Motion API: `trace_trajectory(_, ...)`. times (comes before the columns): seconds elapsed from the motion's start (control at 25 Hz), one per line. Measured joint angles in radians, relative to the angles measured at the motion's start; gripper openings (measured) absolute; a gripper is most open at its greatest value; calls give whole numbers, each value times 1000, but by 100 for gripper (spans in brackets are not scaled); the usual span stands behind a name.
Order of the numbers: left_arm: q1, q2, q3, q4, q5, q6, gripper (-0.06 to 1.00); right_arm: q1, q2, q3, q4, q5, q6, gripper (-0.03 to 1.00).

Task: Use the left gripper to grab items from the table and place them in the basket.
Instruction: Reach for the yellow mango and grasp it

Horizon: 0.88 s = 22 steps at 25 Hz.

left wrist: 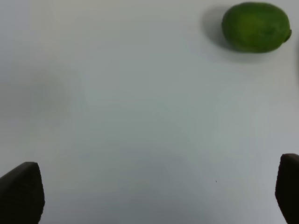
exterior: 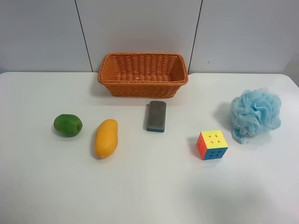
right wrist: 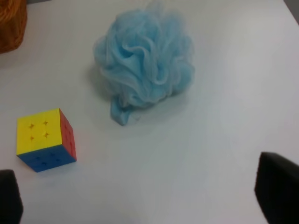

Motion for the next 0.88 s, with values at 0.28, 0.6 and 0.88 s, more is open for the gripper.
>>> trace_trajectory(0.28,-195,247,-11,-25,-93,-61,99,0,0,0,0,0,0,99)
trace_trajectory(0.6,-417,467,-11,-39,-235,-292,99,0,0,0,0,0,0,99)
trace_trajectory(0.88,-502,624,-11,-59,-354,-426,99,0,0,0,0,0,0,99)
